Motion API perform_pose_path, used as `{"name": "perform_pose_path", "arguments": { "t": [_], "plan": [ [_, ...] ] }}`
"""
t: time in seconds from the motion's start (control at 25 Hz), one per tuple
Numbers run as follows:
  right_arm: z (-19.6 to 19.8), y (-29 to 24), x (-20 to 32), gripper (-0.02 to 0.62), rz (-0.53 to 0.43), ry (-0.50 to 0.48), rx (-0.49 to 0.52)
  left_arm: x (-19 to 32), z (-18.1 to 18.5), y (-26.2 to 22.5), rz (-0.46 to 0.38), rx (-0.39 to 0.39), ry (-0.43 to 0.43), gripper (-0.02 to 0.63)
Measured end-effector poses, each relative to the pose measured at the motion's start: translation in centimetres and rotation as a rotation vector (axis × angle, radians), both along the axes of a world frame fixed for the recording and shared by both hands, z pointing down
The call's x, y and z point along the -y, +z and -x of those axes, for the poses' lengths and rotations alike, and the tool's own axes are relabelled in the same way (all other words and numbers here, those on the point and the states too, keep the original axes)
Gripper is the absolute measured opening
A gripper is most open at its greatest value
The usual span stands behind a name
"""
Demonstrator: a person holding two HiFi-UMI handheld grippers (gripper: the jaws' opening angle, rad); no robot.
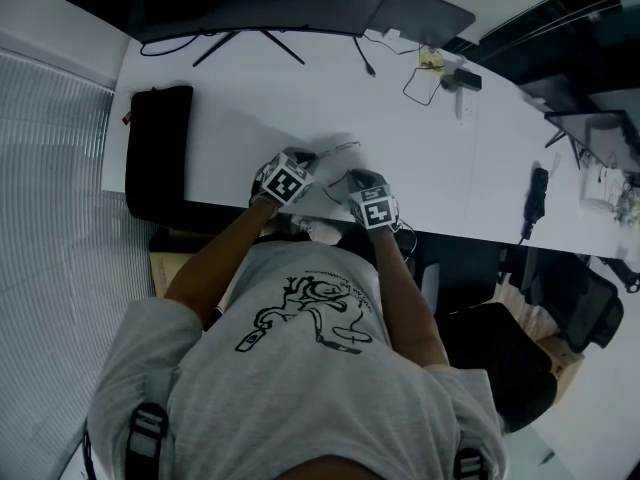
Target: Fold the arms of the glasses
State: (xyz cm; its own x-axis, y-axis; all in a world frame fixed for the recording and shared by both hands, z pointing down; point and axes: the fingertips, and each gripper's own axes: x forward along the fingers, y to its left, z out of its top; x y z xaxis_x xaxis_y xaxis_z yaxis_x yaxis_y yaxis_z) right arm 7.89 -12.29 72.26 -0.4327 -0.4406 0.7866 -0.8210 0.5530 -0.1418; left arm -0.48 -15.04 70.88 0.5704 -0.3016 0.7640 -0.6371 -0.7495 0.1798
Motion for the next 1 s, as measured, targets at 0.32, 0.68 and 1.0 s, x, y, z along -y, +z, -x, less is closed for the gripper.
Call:
{"name": "perform_pose_path", "arguments": {
  "t": [0.32,0.68,1.0],
  "plan": [
    [0.1,-0.1,0.0,0.031,-0.001,-0.012,0.002,-0.3,-0.3,-0.3,0.009,-0.002,0.004,0.041],
    [0.3,0.0,-0.3,0.032,0.003,-0.019,-0.001,-1.1,-1.0,-0.5,0.014,-0.012,0.018,0.041],
    [0.3,0.0,-0.4,0.035,0.003,-0.017,0.002,-1.8,-1.4,-0.5,0.019,-0.014,0.03,0.041]
  ]
}}
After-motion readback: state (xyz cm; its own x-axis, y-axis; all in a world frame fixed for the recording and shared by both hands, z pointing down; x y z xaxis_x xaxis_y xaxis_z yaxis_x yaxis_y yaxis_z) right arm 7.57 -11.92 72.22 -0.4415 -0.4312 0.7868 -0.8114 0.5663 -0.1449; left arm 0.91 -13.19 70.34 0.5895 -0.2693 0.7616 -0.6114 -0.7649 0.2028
